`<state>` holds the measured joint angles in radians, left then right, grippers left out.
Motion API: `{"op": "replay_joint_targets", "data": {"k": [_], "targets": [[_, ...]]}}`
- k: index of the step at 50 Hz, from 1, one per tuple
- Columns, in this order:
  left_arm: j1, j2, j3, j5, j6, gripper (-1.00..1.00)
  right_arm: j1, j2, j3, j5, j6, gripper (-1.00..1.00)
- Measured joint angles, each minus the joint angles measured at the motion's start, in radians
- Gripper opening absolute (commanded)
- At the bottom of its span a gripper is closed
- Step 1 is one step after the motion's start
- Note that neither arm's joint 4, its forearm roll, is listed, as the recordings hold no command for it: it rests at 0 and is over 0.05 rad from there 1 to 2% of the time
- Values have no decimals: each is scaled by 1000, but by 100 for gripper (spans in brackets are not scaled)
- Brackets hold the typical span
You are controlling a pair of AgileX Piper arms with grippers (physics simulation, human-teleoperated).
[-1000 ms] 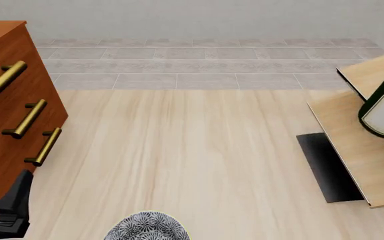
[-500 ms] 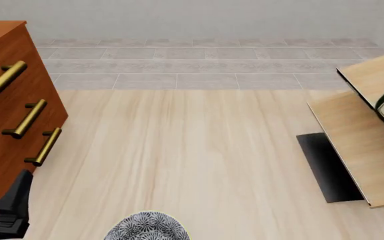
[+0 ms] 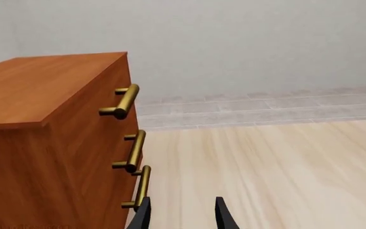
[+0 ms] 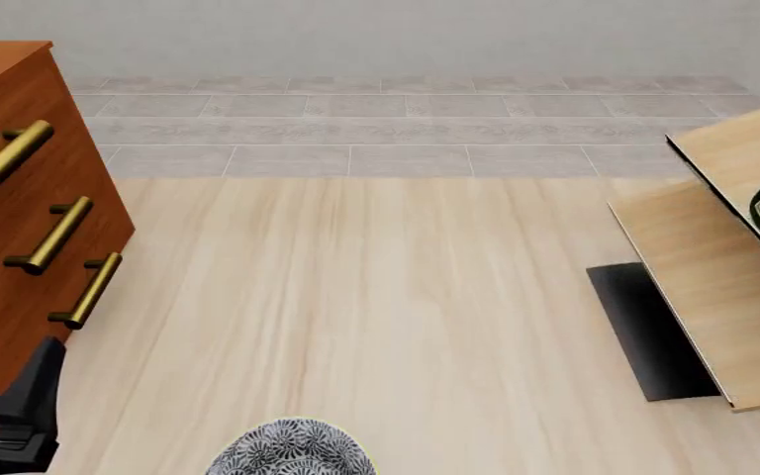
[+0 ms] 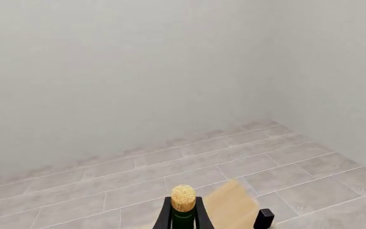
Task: Put the wine bottle on the wine rack.
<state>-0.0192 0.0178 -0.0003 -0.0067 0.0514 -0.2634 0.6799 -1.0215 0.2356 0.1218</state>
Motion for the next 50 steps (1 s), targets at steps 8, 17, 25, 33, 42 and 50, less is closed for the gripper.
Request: {"op": "replay_joint_targets", "data": {"k": [8,17,25,33,42,50], "targets": [[1,2,0,3,-1,100,-37,17,12,-22,30,-100],[1,2,0,6,0,100,-73,34,27,-46,70,-100],[1,1,0,11,0,100,-98,45,46,-69,110,-100],[0,4,0,11,0,100,-117,57,65,-90,146,-100],[0,8,0,6,0,100,-133,72,78,-105,166,-100],[-2,11,0,1,1,100,-138,89,81,-112,171,-100]]}}
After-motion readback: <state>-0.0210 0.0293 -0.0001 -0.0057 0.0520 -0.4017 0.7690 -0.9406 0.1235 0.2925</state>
